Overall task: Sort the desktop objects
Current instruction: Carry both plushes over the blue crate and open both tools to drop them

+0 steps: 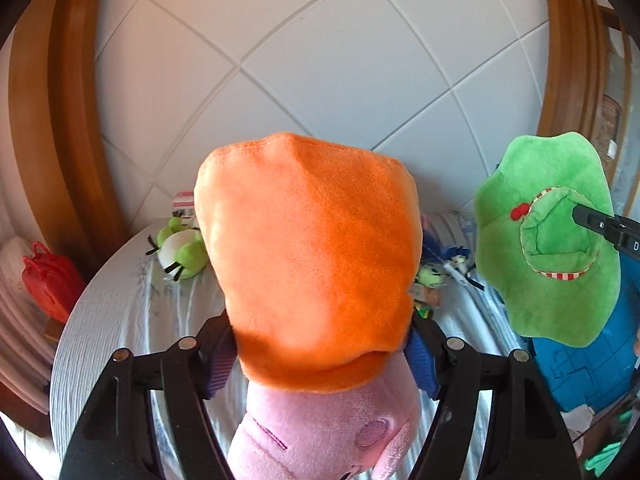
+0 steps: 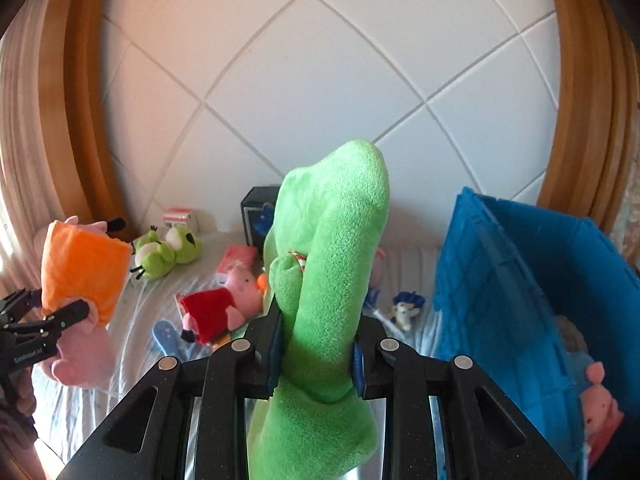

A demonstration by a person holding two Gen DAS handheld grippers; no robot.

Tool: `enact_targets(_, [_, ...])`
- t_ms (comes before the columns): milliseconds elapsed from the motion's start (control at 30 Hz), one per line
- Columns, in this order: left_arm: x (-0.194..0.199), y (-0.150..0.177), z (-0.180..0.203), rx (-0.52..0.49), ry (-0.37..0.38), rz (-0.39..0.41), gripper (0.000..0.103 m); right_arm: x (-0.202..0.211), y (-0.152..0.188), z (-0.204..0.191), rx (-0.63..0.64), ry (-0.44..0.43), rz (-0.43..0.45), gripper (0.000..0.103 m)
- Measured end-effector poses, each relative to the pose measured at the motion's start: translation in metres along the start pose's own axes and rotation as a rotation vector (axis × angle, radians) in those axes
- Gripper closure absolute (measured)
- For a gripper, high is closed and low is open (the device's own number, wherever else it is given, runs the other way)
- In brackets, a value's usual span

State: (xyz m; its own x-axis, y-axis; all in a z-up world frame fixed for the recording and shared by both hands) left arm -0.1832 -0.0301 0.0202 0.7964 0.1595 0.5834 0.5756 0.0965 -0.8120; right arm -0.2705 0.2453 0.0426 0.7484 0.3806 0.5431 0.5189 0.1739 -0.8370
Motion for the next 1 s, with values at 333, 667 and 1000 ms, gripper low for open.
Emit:
enact_targets(333, [0.04,-0.058,0.179,-0.086,0.236,0.083,0.033,0.13,-0.036,0.114,-0.036,0.162,0.159,0.077])
enact_targets(667, [0.085,-0.113,0.402,-0.174,0.471,0.107,0.032,0.221,-0.043,0.256,-0.041,0.373,0.199,0.077])
enact_targets(1000, [0.047,-0.056,0.532,-0.359,0.398,-0.08,0.024,0.206,0.014,0.359,-0.169,0.358,0.082,0.077])
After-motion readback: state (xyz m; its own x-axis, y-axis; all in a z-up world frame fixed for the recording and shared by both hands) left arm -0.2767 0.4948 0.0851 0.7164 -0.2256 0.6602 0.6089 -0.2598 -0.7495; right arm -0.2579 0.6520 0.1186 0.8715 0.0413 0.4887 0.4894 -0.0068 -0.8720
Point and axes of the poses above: each gripper's, at about its wrist camera, not at the fingertips, and x roughly against the way its jaws point, z to its right, y to its underside, the point moved 9 cm from there along -x, roughly the way its jaws point, and after that the axes turned 9 degrees about -y, right-handed, at the moved point
